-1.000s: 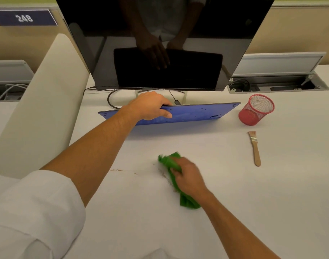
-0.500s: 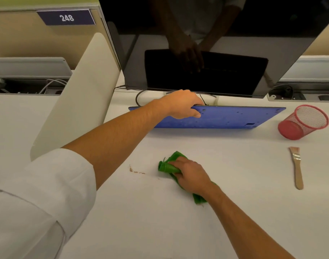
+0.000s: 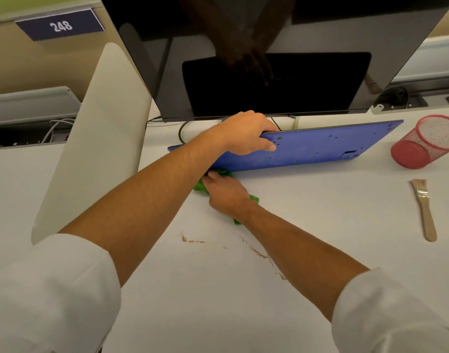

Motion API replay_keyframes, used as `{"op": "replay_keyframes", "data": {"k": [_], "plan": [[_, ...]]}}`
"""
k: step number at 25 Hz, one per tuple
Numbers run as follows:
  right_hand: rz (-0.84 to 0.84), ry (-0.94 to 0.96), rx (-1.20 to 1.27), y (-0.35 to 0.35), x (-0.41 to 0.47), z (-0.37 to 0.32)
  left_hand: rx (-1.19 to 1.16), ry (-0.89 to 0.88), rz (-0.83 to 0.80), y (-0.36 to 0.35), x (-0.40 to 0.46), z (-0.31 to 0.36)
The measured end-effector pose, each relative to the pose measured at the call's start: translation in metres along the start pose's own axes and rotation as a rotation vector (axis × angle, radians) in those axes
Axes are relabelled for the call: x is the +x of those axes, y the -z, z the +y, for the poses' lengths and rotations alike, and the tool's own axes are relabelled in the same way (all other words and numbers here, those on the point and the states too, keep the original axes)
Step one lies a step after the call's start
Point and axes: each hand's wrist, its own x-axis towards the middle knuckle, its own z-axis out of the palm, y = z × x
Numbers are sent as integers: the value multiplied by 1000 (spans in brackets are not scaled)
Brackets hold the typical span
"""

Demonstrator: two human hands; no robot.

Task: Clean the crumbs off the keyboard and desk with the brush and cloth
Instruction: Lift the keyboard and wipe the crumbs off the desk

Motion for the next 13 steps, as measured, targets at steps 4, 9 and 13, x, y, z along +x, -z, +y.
{"op": "replay_keyframes", "data": {"k": [4, 9, 13], "plan": [[-64, 121, -62, -2, 11, -12, -2, 16, 3, 1, 2, 0], [-79, 201, 111, 25, 5, -18, -7, 34, 15, 1, 2, 0], [84, 141, 184, 25, 13, -36, -12, 11, 37, 1, 1, -1]]}}
